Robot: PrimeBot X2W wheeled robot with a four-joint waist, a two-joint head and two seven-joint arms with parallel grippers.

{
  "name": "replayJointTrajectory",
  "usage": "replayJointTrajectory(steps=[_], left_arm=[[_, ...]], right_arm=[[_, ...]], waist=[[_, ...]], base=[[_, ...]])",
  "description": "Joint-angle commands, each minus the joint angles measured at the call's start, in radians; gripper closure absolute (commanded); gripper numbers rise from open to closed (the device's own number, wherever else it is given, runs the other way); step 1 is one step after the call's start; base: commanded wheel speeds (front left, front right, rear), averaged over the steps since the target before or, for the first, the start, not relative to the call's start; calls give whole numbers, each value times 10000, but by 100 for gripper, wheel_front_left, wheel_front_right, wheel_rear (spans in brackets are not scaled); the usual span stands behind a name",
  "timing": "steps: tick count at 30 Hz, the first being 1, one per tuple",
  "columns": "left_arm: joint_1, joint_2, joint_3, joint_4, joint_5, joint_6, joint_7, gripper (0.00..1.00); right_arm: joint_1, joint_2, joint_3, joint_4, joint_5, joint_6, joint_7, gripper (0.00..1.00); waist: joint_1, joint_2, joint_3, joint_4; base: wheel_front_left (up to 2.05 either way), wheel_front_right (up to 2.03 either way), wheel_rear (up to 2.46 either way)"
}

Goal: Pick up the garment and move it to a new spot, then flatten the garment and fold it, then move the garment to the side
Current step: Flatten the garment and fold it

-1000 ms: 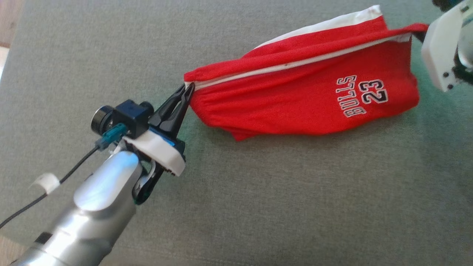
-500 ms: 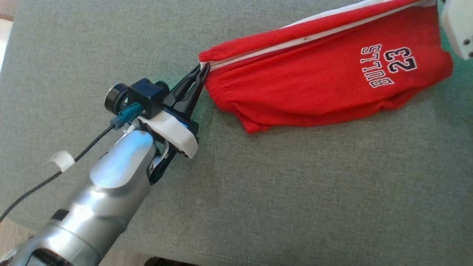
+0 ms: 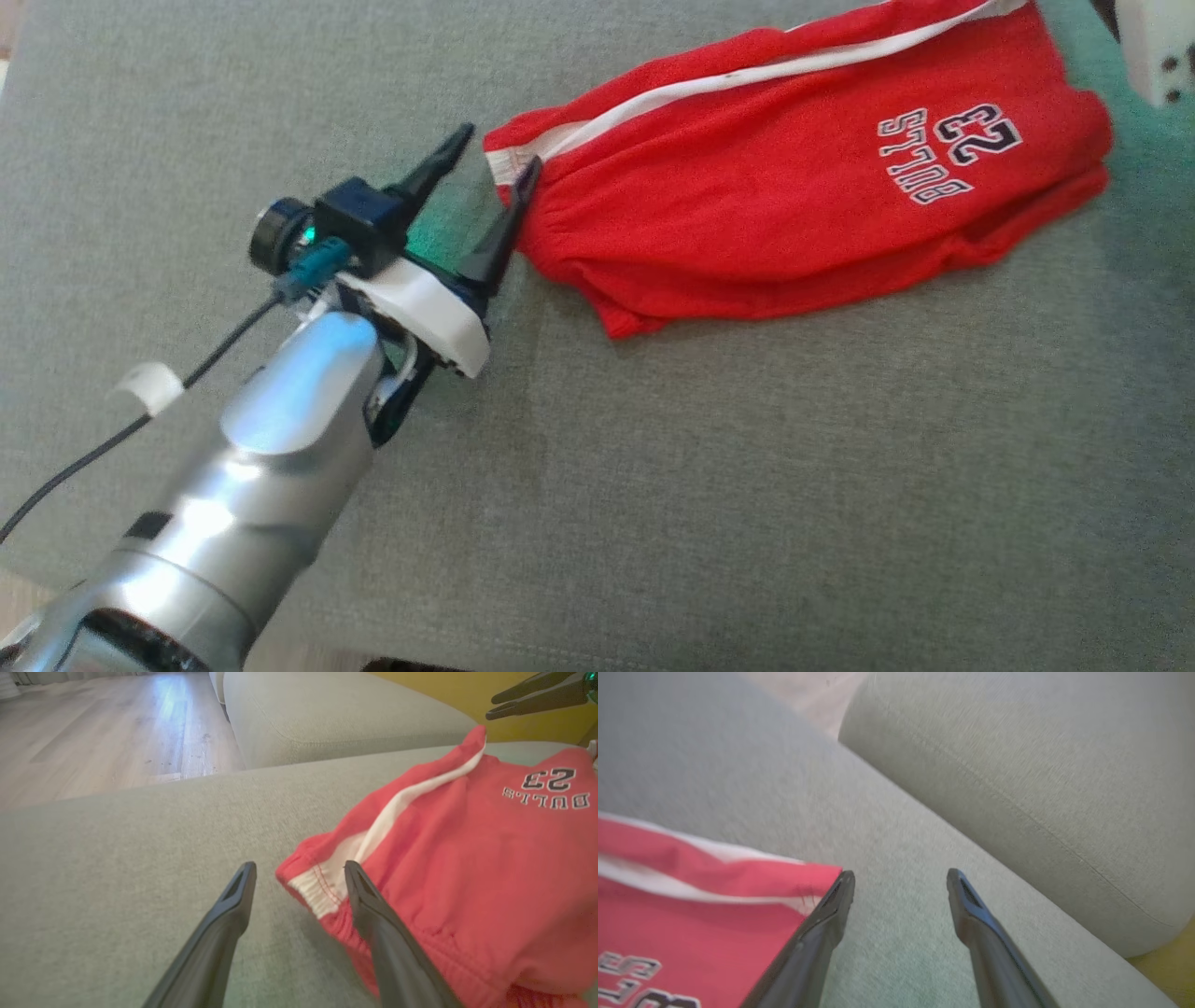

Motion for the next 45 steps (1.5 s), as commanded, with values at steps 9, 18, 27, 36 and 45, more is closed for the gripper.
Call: replayJointTrajectory(steps=[9, 18, 27, 36, 45], left_arm=[[682, 883, 2638, -1724, 162, 655, -94, 0], [2467, 641, 4761, -4195, 958, 1260, -94, 0], [4545, -100, 6318, -5347, 1932, 1308, -95, 0], [6346, -871, 7574, -5129, 2931, 822, -95, 0], [6833, -1426, 8043, -5265, 3591, 329, -95, 0]], right_arm=[[687, 1019, -1692, 556, 849, -9, -3209, 0], [2240, 2220, -3279, 731, 703, -9, -6274, 0], [5169, 4294, -6569, 64, -770, -9, -7074, 0], [9063, 5973, -9390, -2027, -3452, -9, -7080, 0], [9976, 6145, -9688, -2717, -3665, -9, -6806, 0]], waist=[[0, 0, -1353, -1038], [0, 0, -2244, -1757], [0, 0, -2984, -2485], [0, 0, -3423, -2701], [0, 0, -3319, -2313]], base=[[0, 0, 0], [0, 0, 0], [0, 0, 0], [0, 0, 0], [0, 0, 0]])
